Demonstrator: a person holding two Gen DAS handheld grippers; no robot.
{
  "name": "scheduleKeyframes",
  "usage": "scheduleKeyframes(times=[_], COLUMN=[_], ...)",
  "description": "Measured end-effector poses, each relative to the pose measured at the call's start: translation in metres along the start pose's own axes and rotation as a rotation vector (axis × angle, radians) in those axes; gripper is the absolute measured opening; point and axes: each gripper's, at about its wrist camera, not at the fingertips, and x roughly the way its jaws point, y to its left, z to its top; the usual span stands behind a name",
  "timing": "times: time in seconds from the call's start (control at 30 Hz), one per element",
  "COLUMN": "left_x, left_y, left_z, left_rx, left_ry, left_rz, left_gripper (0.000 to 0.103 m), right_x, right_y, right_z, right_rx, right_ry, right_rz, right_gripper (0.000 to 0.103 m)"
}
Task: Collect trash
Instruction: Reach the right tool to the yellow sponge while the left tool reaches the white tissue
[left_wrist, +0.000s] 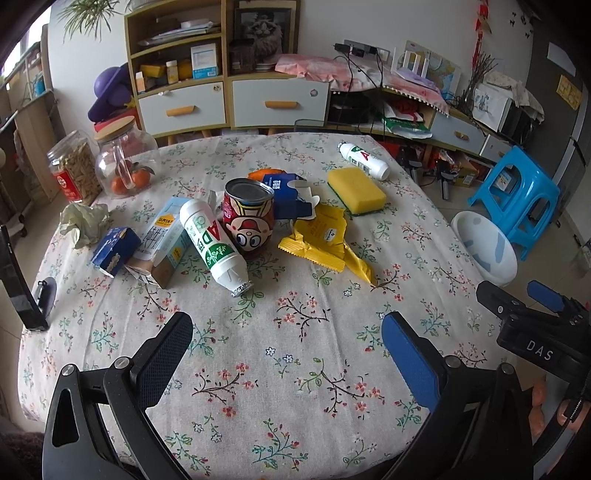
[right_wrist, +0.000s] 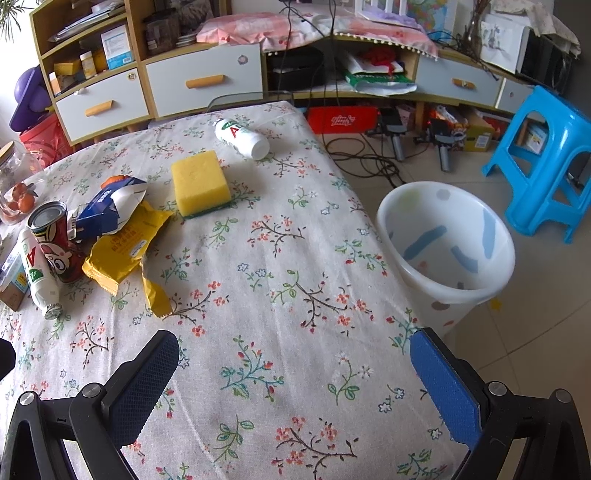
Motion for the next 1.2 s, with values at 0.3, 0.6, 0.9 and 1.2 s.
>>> scheduleKeyframes(times=[0.3, 0.6, 0.9, 1.2], left_x=[0.002, 0.012, 0.022, 0.074], left_y=[0.011, 0.047, 0.117, 0.200], left_z=[0.000, 0.030, 0.080, 0.102], left_rx=[-0.009, 0.001, -0.030, -0.074], left_ry=[-0.003, 0.056, 0.065, 0.125], left_rz=[0.025, 0.040, 0.196, 0.346], left_gripper=[0.103, 0.103, 0.103, 0.103], right_x=[-0.007, -0.022, 0.015, 0.088], right_y=[-0.001, 0.019, 0.056, 0.074], right_z=[0.007, 0.046, 0.098, 0.128], right_rx=[-0.001, -0.094, -0.190, -0.149], right_ry=[0.003, -0.010, 0.096, 0.163], right_rz=[0.000, 0.040, 0.114, 0.123], right_gripper=[0.103, 0.103, 0.103, 0.103])
